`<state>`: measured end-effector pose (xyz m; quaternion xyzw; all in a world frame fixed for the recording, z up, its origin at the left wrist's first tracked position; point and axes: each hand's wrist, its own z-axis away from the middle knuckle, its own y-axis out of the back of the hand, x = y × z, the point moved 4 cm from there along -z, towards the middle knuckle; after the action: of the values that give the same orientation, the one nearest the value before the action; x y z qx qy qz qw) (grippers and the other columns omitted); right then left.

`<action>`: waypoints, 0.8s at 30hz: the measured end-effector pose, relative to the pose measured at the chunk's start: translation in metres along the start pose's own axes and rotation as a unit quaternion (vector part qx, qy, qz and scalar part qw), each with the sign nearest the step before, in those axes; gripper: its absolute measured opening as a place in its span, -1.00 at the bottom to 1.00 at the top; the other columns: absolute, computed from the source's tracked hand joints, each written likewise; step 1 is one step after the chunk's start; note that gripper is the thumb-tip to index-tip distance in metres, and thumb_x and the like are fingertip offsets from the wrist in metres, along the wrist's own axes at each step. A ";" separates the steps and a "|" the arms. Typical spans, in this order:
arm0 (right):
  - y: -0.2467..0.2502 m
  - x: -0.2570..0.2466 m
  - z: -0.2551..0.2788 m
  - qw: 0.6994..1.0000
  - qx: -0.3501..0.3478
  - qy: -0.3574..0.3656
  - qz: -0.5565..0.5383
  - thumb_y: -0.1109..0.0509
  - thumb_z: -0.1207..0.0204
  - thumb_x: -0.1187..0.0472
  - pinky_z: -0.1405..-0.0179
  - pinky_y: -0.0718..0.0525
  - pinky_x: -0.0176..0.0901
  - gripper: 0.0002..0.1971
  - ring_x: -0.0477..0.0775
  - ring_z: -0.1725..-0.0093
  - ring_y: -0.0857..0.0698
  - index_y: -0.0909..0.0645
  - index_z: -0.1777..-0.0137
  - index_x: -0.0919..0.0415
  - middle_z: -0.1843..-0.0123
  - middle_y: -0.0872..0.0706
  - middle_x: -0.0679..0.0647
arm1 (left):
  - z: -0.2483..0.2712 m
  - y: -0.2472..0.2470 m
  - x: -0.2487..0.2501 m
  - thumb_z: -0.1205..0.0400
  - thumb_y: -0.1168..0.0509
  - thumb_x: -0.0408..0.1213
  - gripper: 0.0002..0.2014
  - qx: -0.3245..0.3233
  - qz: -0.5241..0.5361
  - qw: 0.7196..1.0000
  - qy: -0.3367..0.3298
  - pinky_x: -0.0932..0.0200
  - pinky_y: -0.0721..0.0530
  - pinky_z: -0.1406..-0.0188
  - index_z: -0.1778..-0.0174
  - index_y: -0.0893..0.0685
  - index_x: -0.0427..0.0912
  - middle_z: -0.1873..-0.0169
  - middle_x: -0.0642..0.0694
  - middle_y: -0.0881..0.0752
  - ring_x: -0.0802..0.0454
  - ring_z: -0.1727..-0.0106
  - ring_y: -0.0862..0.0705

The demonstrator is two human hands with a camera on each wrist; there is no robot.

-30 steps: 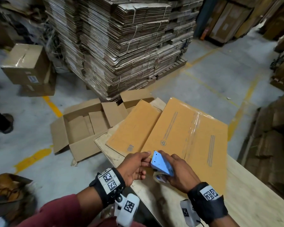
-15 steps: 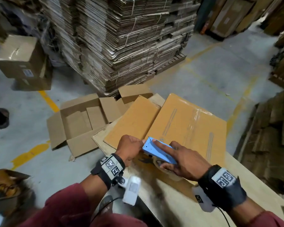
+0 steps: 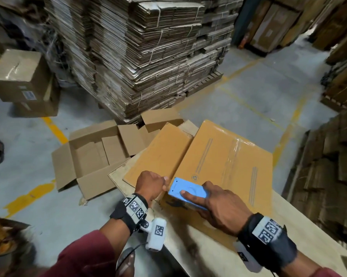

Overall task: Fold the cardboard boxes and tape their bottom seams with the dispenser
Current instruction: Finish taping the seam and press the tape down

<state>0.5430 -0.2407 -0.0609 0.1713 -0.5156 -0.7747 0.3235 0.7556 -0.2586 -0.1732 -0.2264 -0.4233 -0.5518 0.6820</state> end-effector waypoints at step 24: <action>-0.051 0.032 0.033 0.997 -0.053 -0.049 0.000 0.01 -0.74 -0.31 0.24 -0.43 -0.03 -0.48 0.24 -0.07 -0.62 0.09 -0.64 -0.63 -0.23 -0.44 0.07 | -0.023 0.024 -0.051 -0.42 -0.65 0.15 -0.61 0.083 -0.115 0.988 -0.052 0.05 -0.75 0.03 0.28 -0.73 -0.09 0.22 -0.04 -0.83 -0.10 0.11 -0.79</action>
<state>0.4825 -0.2263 -0.0917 0.1159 -0.4890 -0.8084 0.3065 0.7837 -0.2412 -0.2238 -0.1472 -0.5262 -0.5766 0.6074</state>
